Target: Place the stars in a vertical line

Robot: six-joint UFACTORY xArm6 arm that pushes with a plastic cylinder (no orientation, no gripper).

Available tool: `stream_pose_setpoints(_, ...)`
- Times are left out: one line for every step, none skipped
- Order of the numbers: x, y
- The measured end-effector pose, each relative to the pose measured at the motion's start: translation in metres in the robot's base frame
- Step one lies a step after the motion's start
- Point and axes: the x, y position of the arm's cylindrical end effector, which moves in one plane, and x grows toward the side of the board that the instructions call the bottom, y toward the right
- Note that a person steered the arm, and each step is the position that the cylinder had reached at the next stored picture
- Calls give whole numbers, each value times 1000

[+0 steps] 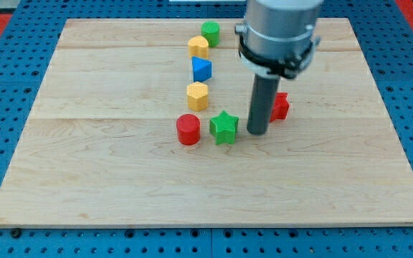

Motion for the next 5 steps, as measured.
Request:
stream_pose_setpoints(-41,-5)
stream_pose_setpoints(-40,-58)
stream_pose_setpoints(-36,-72)
stream_pose_setpoints(-22,-72)
stream_pose_setpoints(-1,-69)
